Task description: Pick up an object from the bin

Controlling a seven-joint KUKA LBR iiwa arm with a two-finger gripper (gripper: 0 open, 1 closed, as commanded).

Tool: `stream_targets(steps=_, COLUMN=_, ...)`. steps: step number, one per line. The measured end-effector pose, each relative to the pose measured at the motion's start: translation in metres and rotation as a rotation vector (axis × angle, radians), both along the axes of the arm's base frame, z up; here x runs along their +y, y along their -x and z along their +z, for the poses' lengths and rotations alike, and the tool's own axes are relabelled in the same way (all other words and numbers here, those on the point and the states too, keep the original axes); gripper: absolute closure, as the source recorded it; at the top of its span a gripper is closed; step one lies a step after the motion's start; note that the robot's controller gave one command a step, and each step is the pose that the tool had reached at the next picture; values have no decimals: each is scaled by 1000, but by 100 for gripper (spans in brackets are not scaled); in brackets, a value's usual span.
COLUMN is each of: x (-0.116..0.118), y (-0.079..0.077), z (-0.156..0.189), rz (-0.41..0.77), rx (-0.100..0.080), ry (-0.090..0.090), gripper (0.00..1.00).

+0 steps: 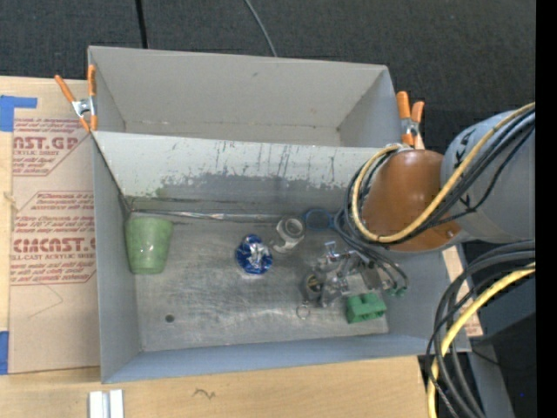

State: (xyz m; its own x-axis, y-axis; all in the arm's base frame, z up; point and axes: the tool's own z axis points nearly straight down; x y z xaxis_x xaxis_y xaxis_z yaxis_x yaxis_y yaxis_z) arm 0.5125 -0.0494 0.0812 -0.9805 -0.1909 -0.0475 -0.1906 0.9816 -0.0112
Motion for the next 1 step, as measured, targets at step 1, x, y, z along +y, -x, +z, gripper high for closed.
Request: stream_targets(steps=1, x=-12, y=-2, z=140, rz=-34, rx=39, ry=-2, gripper=100)
